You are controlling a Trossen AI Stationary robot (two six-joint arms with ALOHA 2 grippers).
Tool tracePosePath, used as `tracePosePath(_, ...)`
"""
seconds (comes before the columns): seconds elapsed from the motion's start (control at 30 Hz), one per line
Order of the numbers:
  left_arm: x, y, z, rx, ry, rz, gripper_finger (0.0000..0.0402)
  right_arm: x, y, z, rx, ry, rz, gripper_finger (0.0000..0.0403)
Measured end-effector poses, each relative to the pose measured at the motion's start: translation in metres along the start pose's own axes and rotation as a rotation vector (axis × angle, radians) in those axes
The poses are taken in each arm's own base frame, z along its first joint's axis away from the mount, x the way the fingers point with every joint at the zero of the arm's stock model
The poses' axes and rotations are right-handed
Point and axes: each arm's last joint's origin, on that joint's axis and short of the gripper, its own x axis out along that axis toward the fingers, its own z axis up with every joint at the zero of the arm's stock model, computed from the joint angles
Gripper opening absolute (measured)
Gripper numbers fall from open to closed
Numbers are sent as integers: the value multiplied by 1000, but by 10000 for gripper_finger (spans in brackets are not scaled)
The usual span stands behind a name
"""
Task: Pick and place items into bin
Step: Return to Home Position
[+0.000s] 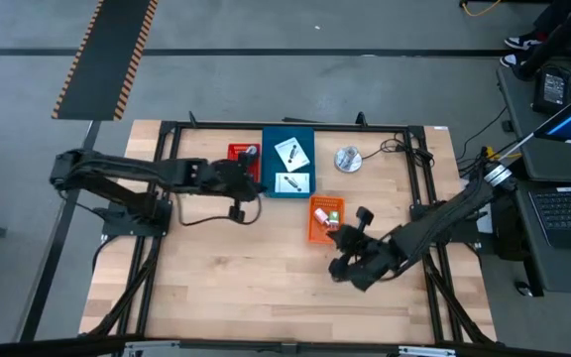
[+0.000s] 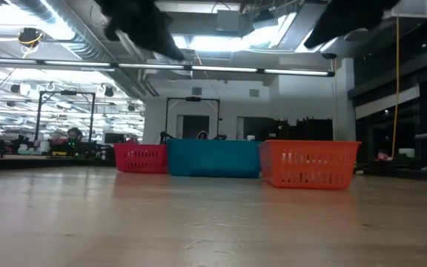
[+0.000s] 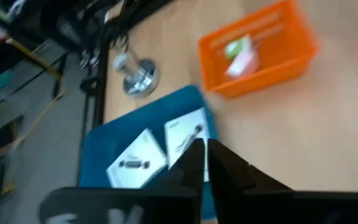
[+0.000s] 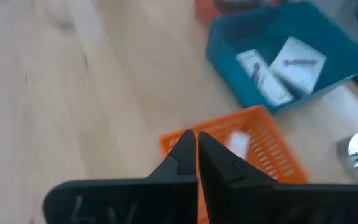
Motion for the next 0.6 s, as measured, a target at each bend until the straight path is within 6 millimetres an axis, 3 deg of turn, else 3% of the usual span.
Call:
tracePosePath(0.13,-30,6,-6,-86,-75,-38,4,-10,-17,14,-30,-1,47,0)
tracePosePath(0.23,-44,-1,-28,-141,-141,-26,1,-11,-23,17,-64,4,90,0)
tracePosePath(0.47,-58,-31,-93,-304,-330,48,1,18,-19,-19,-126,-29,155,0)
tracePosePath(0.6,-66,-42,-119,-365,-461,87,1,35,-23,-33,-91,-96,242,0)
